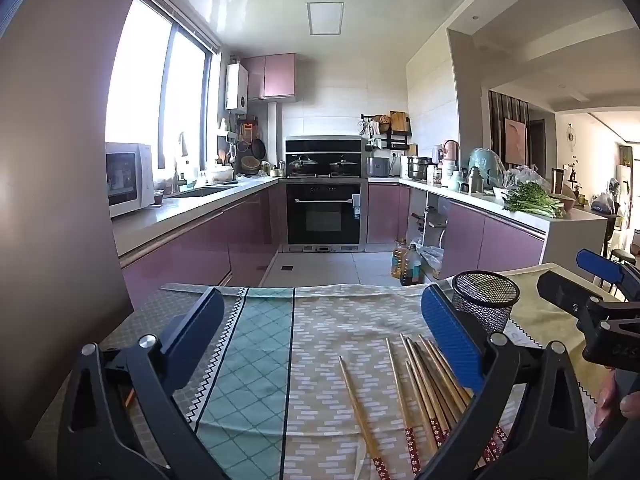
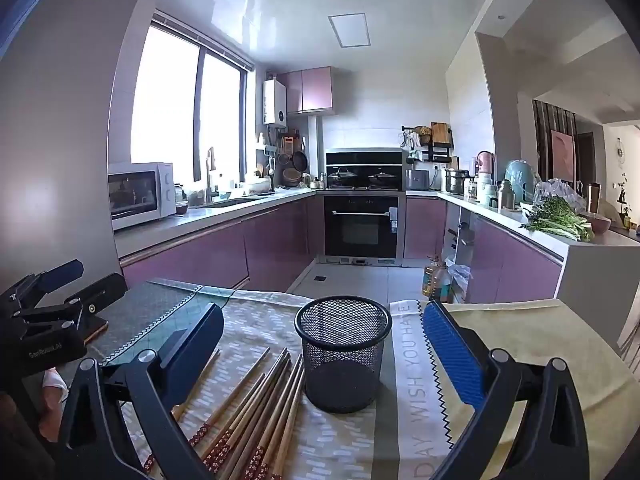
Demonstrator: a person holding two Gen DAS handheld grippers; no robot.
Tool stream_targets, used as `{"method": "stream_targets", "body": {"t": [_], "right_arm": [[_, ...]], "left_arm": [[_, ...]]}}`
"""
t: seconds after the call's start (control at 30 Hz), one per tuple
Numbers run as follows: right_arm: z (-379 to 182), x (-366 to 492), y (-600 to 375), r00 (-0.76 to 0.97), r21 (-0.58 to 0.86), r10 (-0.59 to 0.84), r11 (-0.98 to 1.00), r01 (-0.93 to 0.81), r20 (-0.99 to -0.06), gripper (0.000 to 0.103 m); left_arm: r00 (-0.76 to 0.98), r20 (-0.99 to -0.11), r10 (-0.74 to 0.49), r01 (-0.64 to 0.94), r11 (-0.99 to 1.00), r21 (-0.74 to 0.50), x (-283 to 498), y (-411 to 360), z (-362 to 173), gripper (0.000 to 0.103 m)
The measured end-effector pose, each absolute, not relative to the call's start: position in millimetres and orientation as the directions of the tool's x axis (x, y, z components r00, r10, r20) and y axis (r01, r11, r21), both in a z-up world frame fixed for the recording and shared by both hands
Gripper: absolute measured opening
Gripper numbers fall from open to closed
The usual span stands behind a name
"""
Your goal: Organize utensils
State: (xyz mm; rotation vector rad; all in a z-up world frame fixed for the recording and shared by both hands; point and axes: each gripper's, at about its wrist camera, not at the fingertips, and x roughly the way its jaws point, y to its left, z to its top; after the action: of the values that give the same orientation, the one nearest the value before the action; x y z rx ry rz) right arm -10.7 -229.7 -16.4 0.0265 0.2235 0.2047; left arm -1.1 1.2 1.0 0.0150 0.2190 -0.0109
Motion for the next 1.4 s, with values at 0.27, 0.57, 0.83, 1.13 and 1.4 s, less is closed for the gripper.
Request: {"method": "stream_targets", "body": {"t": [0.27, 0.57, 0.83, 1.13, 1.4], "right_arm": [[-15, -10, -228, 0.952, 0.049, 0.214, 0.977, -0.209, -0.219, 0.097], [-13, -13, -228, 0.955, 0.044, 0.206, 0.979, -0.201, -0.212, 0.097], [-14, -15, -228, 0.958, 0.051, 0.199, 0.980, -0.193, -0.205, 0.097], [-15, -16, -229, 0.958, 0.056, 0.200, 0.980, -0.192, -0.207, 0.097], [-15, -16, -230, 0.961, 0.058, 0.195, 0.981, -0.187, -0.198, 0.097]], "left_arm": [[0.981, -0.194, -0.024, 0.026, 1.000, 0.004, -11, 6, 11, 0.097], [0.980, -0.198, -0.032, 0.034, 0.999, 0.011, -7, -2, 2, 0.097], [0.980, -0.194, -0.037, 0.039, 0.999, 0.010, -7, -2, 1, 0.097], [0.982, -0.187, -0.036, 0.038, 0.999, 0.009, -9, -2, 1, 0.097], [0.982, -0.186, -0.033, 0.035, 0.999, 0.007, -11, -2, 1, 0.097]]}}
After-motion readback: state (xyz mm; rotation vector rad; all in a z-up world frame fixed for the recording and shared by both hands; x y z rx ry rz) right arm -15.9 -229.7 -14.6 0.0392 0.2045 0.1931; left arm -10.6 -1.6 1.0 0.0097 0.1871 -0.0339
